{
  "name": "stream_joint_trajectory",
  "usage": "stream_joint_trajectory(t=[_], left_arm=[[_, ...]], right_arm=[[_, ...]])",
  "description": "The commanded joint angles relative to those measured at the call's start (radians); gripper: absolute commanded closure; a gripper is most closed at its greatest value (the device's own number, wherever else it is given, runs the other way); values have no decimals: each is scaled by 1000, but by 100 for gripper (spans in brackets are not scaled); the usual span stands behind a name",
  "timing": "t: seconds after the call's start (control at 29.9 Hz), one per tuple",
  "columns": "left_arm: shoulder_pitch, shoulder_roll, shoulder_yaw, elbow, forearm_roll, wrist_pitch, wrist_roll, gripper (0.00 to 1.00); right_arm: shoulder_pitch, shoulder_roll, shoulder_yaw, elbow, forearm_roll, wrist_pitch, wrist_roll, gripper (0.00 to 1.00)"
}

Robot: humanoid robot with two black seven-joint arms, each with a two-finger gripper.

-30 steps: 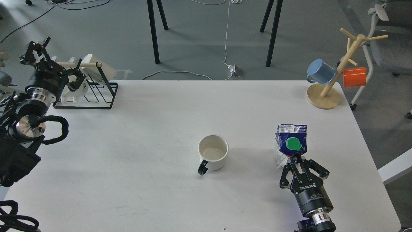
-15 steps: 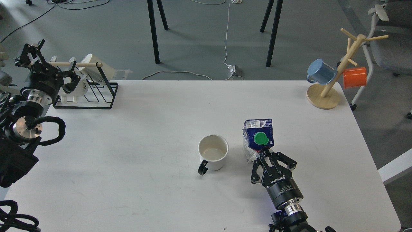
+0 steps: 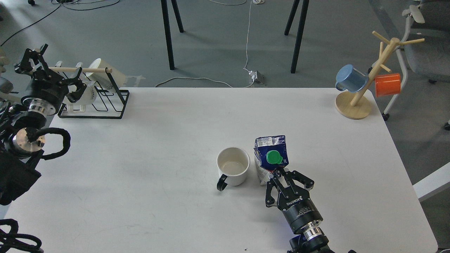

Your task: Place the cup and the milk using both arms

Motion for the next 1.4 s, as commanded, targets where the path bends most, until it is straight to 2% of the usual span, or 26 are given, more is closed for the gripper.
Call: stream_joint_trajectory(t=[0.0,0.07,0.1,0.33,0.43,0.6,0.8,0.94,1.04,1.17,1.37], left_arm=[[0,0,0,0,0,0,1,0],[0,-3,1,0,0,0,1,0],[0,-3,1,0,0,0,1,0],[3,-7,1,0,0,0,0,0],[5,-9,1,0,0,0,-2,0],[5,-9,0,0,0,0,-2,0],[5,-9,-3,-1,-5,0,-2,0],[5,-10,-11,-3,-6,0,-2,0],[5,-12,-14,-1,-9,0,-3,0],[5,-13,-32,-1,-24,0,-9,0],[-4,-16,-72,-6,-77,0,-5,0]], right_arm=[[-1,0,1,0,0,0,0,46],[-1,0,3,0,0,0,1,26],[-1,0,3,0,0,0,3,23],[-12,0,5,9,-2,0,15,7],[-24,0,-2,14,-3,0,15,4],[-96,0,-3,89,-5,0,15,3],[-227,-118,14,242,-14,0,15,2],[-247,-251,81,288,-14,0,15,2],[-232,-327,187,275,-20,0,15,2],[-203,-325,414,262,-20,0,15,1],[39,-357,508,229,-20,0,6,1]])
